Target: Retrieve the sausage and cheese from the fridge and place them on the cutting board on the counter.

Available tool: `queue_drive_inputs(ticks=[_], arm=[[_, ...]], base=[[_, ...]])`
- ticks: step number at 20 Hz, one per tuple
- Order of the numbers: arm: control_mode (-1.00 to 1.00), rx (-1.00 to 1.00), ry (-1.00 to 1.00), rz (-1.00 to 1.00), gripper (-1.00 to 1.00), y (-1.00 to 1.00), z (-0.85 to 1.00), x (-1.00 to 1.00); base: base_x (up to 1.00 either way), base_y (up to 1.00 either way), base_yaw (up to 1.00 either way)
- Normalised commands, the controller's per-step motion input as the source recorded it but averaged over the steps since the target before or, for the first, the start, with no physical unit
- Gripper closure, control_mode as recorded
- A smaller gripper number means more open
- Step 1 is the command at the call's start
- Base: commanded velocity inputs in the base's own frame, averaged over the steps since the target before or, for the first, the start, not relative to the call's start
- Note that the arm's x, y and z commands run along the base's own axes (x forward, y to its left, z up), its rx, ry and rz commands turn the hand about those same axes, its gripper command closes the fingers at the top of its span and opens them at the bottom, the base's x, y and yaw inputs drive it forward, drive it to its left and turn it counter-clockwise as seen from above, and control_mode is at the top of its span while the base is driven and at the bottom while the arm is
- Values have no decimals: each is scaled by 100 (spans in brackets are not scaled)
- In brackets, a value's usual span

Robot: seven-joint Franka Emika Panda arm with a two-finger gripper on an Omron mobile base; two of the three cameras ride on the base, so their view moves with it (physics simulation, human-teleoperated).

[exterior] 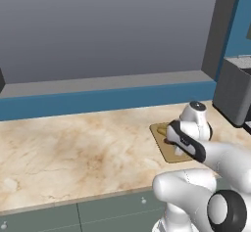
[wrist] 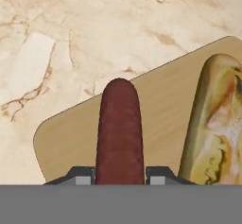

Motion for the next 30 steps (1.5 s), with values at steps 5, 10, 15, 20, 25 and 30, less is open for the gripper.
queue_drive_inputs(ticks=[5, 10, 15, 20, 25, 30], arm=[[-100, 9, 1, 3, -100, -15, -21, 36], [-100, 0, 0, 1, -100, 2, 0, 9], [-100, 0, 0, 0, -100, 18, 52, 1], [-100, -6, 2, 0, -100, 5, 100, -3], [-100, -6, 0, 0, -100, 10, 100, -25], [-100, 0, -17, 0, -100, -1, 92, -96]], base=[[0, 0, 0], [0, 0, 0], [0, 0, 0], [0, 0, 0], [0, 0, 0], [0, 0, 0]])
